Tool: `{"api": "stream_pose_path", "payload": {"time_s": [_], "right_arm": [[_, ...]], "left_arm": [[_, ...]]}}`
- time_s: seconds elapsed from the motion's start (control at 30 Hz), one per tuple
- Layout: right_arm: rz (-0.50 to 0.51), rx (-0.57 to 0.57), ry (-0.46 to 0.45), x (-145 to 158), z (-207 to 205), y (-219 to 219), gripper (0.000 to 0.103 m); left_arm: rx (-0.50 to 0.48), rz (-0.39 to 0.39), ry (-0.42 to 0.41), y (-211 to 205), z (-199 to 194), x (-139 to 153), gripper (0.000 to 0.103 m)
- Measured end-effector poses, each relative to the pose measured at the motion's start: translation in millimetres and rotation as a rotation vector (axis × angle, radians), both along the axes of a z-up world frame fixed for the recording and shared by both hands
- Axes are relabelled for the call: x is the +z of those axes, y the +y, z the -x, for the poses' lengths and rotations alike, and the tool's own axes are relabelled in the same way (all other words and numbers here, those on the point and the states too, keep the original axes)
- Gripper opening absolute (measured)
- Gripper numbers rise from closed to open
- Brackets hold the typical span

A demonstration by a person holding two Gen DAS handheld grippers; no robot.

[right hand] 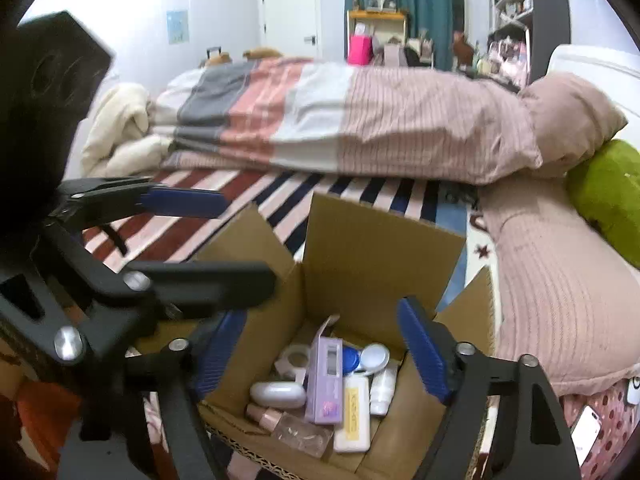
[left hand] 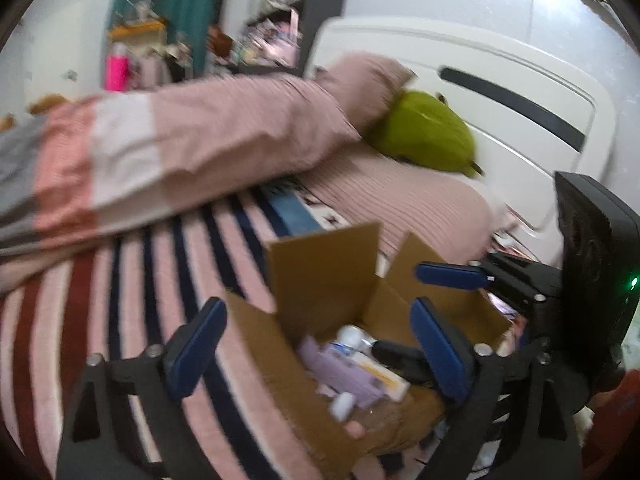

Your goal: Organize rigid objects

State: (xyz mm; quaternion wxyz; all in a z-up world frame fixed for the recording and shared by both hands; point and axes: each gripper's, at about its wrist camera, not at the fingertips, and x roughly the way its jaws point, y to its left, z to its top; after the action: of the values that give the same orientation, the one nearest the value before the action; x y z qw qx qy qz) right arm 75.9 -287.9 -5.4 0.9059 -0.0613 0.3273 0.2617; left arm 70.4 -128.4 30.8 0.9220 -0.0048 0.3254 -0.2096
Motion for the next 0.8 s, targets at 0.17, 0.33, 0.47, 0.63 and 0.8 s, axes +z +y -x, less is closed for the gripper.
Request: {"api": "stream_pose_path", "payload": {"time_s": [0.17,0.33,0.47,0.63,0.8], "right_arm": [[-0.066,0.016,-0.092,12,13,-6,0.098],[-0.133,0.038,-0.175,22,23,-10,0.099],[-0.187,0.055,-0.239,27,31,-12,0.103],[-0.18,0.05,-0.27,28,33,-9,0.103],[-0.172,0.043,-0.268,25,32,-6,0.103]], "left_arm": [[0.166,-0.014,-0.109,26,25,9,0.099],[0.292,0.02,-0.184,55,47,13,0.099],[0.357,0.03,-0.211,70,54,7,0.1],[0.405,0.031,-0.192,83,54,-5,0.1],[0.442,0.009,-0.204,90,56,-9,0.1]]}}
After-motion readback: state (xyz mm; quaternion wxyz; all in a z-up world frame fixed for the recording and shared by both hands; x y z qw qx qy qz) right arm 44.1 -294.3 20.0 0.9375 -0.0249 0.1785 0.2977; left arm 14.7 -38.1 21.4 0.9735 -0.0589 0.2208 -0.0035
